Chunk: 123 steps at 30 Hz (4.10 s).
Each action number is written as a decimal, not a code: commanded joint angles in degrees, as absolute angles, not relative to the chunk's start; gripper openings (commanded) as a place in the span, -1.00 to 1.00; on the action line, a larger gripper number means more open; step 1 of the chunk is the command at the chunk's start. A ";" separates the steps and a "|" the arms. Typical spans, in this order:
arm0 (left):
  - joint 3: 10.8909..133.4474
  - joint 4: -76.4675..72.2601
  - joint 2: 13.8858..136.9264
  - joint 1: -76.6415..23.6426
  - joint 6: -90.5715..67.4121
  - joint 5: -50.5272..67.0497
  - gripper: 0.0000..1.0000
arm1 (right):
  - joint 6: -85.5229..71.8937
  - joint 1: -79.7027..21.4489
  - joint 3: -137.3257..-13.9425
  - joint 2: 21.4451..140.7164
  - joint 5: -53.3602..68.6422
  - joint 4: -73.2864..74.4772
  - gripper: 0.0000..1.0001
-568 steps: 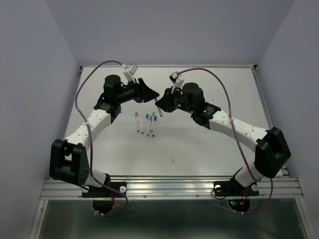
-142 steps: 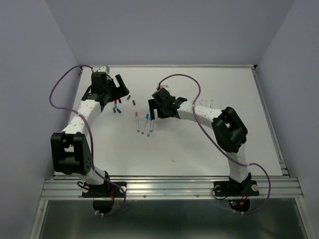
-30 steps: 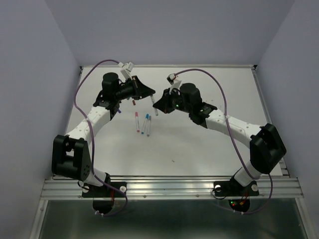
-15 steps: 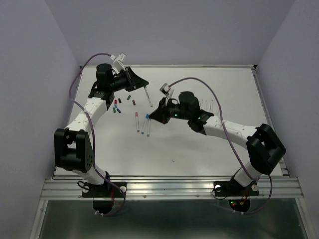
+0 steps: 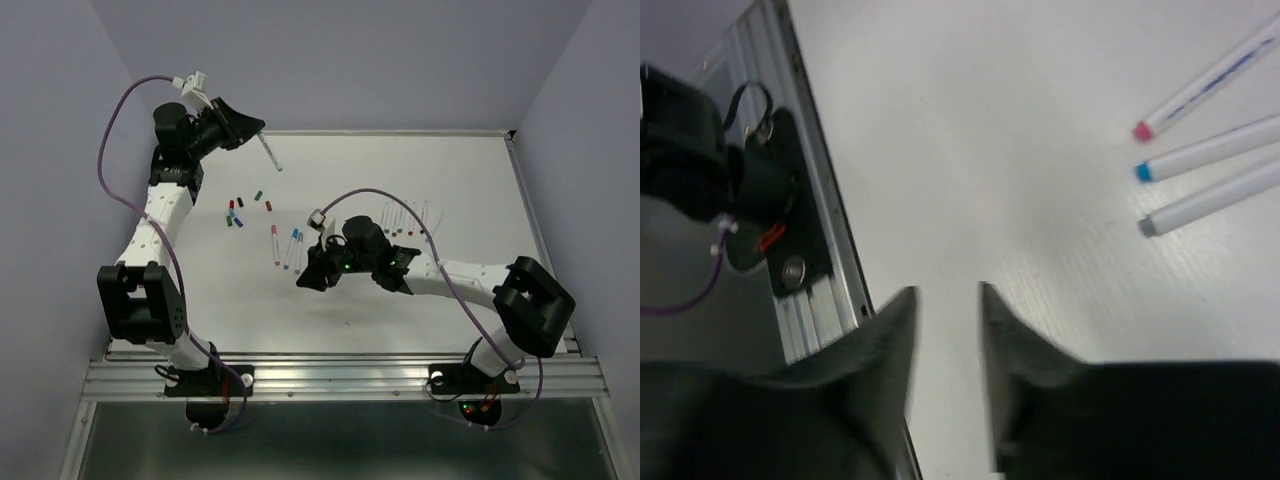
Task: Open the pen caps
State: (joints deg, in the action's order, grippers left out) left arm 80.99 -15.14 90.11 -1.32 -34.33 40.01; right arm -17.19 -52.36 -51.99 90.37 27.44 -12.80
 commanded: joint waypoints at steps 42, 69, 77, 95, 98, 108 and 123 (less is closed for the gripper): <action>80.31 -14.24 82.79 -7.30 -32.61 32.26 -1.00 | -24.07 -45.17 -51.09 89.74 32.16 -20.63 -0.99; 74.53 10.11 97.64 -3.07 -26.90 8.70 -0.93 | -28.83 -29.63 -56.78 88.59 -8.00 1.93 -0.95; 75.50 13.53 104.15 -3.60 -26.45 2.38 -0.91 | -29.09 -27.42 -56.87 88.59 -8.88 2.46 -0.89; 80.24 17.84 110.04 -5.97 -26.46 -5.10 -0.61 | -28.83 -24.08 -57.04 88.59 -10.72 4.48 -0.81; 80.59 18.10 110.39 -6.15 -26.28 -4.92 -0.60 | -28.83 -23.55 -57.39 89.29 -12.47 5.71 -0.80; 81.12 18.54 109.69 -7.03 -25.93 -5.19 -0.15 | -28.83 -22.51 -57.66 89.47 -14.58 7.03 -0.79; 77.00 13.54 98.19 -7.82 -25.05 2.89 0.69 | -28.04 -17.76 -60.46 91.84 -22.06 10.55 -0.75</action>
State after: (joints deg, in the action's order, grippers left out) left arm 78.35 17.17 107.26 -7.49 -25.89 -1.50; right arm -29.36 -19.18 -56.40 89.82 -17.28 10.02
